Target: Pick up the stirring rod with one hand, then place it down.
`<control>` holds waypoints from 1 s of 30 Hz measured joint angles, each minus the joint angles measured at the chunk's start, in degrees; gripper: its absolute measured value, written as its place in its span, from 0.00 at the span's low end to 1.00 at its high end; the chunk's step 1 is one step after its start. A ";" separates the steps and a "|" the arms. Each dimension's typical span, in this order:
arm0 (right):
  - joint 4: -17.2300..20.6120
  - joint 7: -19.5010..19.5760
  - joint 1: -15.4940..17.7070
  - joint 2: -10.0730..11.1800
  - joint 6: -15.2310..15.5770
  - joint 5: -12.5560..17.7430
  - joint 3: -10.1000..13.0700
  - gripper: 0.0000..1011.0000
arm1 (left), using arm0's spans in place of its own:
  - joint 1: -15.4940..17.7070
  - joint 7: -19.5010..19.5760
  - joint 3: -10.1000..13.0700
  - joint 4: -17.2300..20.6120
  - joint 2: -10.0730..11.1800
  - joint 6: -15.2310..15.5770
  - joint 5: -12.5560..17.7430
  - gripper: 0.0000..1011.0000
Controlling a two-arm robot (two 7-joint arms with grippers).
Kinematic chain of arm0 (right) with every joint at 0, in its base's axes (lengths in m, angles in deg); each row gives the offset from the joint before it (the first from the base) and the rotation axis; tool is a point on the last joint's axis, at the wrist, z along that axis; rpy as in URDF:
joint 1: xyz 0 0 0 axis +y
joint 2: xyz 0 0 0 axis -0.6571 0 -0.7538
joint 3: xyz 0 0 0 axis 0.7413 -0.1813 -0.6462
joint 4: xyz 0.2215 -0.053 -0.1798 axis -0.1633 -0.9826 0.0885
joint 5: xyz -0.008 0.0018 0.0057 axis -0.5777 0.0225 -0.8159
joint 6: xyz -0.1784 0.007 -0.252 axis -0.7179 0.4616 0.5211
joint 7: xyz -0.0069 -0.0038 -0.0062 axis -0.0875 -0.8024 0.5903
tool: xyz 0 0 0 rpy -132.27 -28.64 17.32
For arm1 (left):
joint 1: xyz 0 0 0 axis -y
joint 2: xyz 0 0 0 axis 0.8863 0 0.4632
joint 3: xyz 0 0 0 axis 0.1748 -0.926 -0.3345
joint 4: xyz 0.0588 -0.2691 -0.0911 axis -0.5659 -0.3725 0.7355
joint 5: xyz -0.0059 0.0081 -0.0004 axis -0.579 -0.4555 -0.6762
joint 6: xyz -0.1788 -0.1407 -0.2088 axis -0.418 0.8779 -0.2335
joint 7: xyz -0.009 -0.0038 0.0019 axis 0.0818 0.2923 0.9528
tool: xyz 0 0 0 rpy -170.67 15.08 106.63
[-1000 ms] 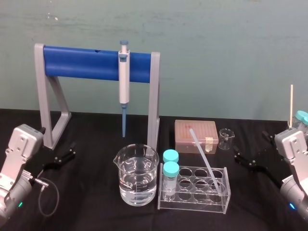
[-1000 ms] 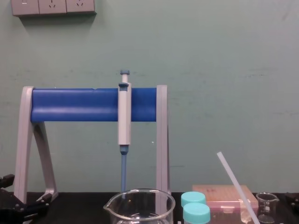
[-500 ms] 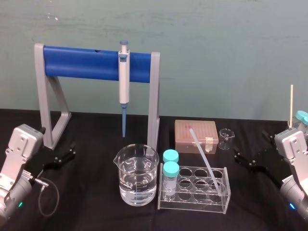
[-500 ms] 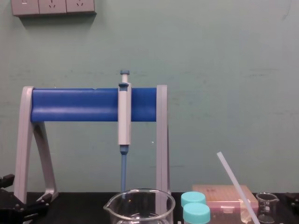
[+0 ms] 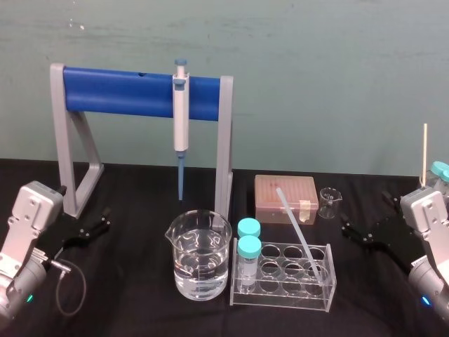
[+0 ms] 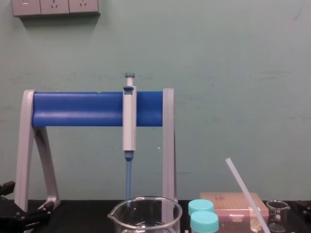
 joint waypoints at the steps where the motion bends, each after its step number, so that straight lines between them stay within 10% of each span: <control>1: 0.00 0.00 0.00 0.00 0.00 0.00 0.00 0.99 | 0.00 0.00 0.00 0.00 0.00 0.00 0.00 0.99; 13: -0.02 -0.11 0.10 -0.48 -1.48 -0.78 0.50 0.99 | 0.00 0.00 0.00 0.00 0.00 0.00 0.00 0.99; 30: 4.08 2.07 2.13 -1.00 -19.47 -12.89 1.65 0.99 | 0.00 0.00 0.00 0.00 0.00 0.00 0.00 0.99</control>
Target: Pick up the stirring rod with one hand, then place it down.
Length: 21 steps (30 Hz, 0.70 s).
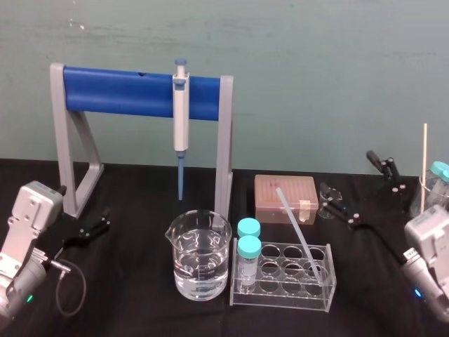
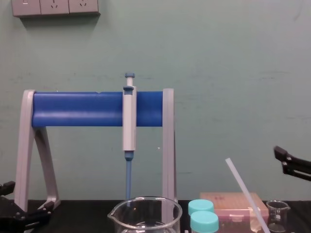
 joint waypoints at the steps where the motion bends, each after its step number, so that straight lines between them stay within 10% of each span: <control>1: 0.17 0.07 -0.01 0.02 -0.60 -0.80 -0.11 0.99 | 0.00 0.00 0.00 0.00 0.00 0.00 0.00 0.99; 11: -0.28 -6.23 -2.56 -0.46 -6.79 -1.59 -2.41 0.99 | 0.00 0.00 0.00 0.00 0.00 0.00 0.00 0.99; 21: -3.18 -19.21 -5.97 -1.87 -5.06 12.57 -4.35 0.99 | 0.00 0.00 0.00 0.00 0.00 0.00 0.00 0.99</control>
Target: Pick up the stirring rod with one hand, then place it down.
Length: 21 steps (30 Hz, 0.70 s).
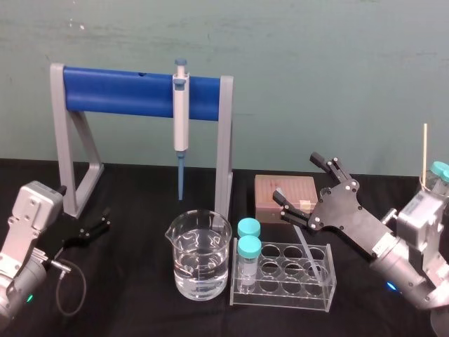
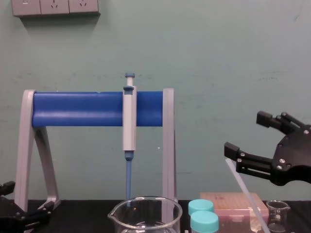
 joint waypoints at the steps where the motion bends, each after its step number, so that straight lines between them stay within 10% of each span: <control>1: -0.49 -1.66 -0.36 -0.31 1.16 2.40 0.01 0.99 | 0.00 0.00 0.00 0.00 0.00 0.00 0.00 0.99; 11: -2.99 -9.03 -2.17 -1.91 9.66 12.35 0.68 0.99 | 0.00 0.00 0.00 0.00 0.00 0.00 0.00 0.99; 21: -4.48 -12.82 -3.70 -2.55 17.02 15.36 1.04 0.99 | 0.00 0.00 0.00 0.00 0.00 0.00 0.00 0.99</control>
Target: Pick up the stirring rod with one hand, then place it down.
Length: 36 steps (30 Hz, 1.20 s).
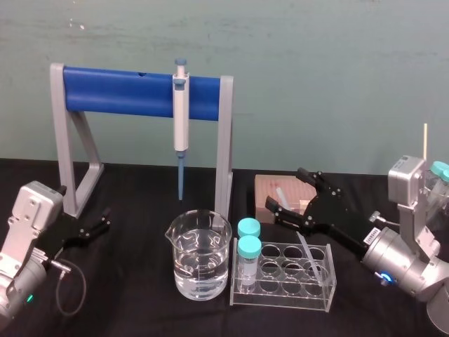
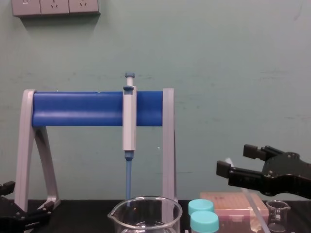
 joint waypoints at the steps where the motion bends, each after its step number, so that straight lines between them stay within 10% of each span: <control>1: -0.11 -0.16 -0.11 -0.05 0.40 0.01 0.00 0.99 | 0.00 0.00 0.00 0.00 0.00 0.00 0.00 0.99; 36: -2.53 -2.41 -1.59 -1.59 8.31 -2.81 0.86 0.99 | 0.00 0.00 0.00 0.00 0.00 0.00 0.00 0.99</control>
